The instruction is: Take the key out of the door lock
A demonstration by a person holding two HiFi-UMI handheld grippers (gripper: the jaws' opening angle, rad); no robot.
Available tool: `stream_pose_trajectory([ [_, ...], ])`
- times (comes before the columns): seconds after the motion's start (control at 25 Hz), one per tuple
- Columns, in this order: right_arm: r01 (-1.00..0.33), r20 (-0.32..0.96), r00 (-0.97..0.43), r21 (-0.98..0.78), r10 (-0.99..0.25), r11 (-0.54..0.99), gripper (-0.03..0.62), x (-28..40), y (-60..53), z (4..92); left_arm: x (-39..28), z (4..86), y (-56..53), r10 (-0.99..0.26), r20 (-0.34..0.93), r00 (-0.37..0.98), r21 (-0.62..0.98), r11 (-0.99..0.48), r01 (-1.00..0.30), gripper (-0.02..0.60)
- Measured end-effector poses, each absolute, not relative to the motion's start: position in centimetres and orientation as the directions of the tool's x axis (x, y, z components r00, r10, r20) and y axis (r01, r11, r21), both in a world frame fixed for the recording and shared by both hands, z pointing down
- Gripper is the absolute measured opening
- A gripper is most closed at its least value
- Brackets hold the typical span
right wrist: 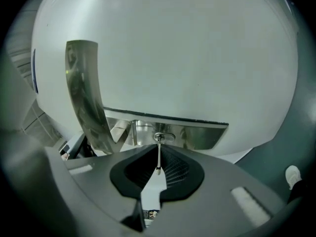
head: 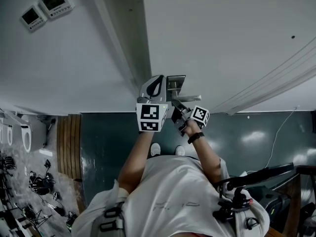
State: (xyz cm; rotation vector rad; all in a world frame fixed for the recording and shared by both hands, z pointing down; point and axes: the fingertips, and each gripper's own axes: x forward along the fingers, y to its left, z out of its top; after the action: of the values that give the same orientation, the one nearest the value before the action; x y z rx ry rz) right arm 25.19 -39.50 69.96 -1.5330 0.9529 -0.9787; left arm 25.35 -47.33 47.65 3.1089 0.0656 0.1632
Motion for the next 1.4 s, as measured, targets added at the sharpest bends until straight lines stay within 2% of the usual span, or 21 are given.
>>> stream_pose_trajectory([
  [0.36, -0.104, 0.117, 0.350, -0.981, -0.930, -0.163, 0.026, 20.3, -35.3, 70.6, 25.1, 47.4, -48.1, 0.028, 0.084, 0.996, 0.057, -0.998, 0.024, 0.001],
  [0.72, -0.368, 0.107, 0.507, -0.870, -0.855, -0.328, 0.027, 20.5, -30.6, 63.6, 23.2, 47.5, -48.2, 0.089, 0.059, 0.994, 0.095, -0.992, 0.083, 0.002],
  [0.96, -0.464, 0.211, 0.641, -0.659, -0.738, -0.592, 0.028, 19.8, -27.5, 58.5, 21.9, 47.6, -45.5, 0.163, 0.031, 0.986, 0.076, -0.984, 0.160, 0.002],
  [1.2, -0.568, 0.145, 0.740, -0.388, -0.657, -0.725, 0.028, 19.9, -25.5, 51.3, 20.8, 47.3, -41.2, 0.203, 0.022, 0.979, 0.036, -0.979, 0.202, 0.002],
  [1.4, -0.628, 0.063, 0.759, -0.193, -0.648, -0.754, 0.028, 18.8, -24.2, 46.8, 17.6, 45.6, -38.3, 0.165, -0.011, 0.986, 0.008, -0.986, 0.165, 0.000],
])
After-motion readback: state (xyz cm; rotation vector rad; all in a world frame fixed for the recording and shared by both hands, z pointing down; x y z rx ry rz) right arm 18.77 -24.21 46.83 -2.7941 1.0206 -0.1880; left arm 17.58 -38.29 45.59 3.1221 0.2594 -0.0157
